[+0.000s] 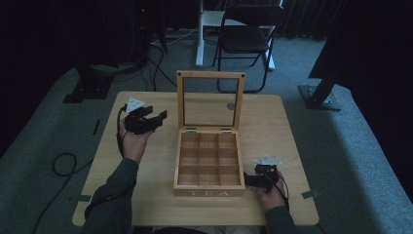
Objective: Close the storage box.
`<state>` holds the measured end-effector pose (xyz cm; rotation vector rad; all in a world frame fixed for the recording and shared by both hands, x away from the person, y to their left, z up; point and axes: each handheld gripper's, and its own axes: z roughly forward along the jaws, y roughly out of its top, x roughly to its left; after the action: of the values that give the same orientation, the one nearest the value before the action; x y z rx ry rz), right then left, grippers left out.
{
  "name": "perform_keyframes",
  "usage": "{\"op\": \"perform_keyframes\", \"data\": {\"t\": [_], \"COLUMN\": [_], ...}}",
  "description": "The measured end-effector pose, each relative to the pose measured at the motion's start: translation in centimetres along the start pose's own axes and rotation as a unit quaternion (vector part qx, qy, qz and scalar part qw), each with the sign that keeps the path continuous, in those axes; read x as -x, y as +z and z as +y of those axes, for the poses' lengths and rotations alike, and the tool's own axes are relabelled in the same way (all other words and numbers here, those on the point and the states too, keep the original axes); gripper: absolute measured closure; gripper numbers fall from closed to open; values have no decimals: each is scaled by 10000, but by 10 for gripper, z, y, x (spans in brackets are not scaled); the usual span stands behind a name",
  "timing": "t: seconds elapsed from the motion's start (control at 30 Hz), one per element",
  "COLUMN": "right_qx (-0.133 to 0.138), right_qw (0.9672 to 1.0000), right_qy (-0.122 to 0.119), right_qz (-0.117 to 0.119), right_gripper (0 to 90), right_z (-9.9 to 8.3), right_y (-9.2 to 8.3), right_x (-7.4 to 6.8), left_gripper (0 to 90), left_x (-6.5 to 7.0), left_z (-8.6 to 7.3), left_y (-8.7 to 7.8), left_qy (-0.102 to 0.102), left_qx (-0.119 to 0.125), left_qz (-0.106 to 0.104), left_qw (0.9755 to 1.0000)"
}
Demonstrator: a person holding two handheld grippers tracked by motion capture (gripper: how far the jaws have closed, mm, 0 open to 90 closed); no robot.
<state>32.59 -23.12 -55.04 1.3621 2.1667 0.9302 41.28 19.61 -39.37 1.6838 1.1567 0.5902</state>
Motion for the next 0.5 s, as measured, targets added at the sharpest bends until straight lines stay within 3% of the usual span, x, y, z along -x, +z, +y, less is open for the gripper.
{"op": "perform_keyframes", "data": {"t": [0.5], "right_qx": [1], "right_qw": [10000], "right_qy": [1], "right_qz": [0], "right_gripper": [124], "right_z": [0], "right_y": [0], "right_x": [0], "left_gripper": [353], "left_x": [6], "left_z": [6], "left_y": [22], "left_qy": [158], "left_qx": [-3], "left_qz": [-18], "left_qw": [9999]}}
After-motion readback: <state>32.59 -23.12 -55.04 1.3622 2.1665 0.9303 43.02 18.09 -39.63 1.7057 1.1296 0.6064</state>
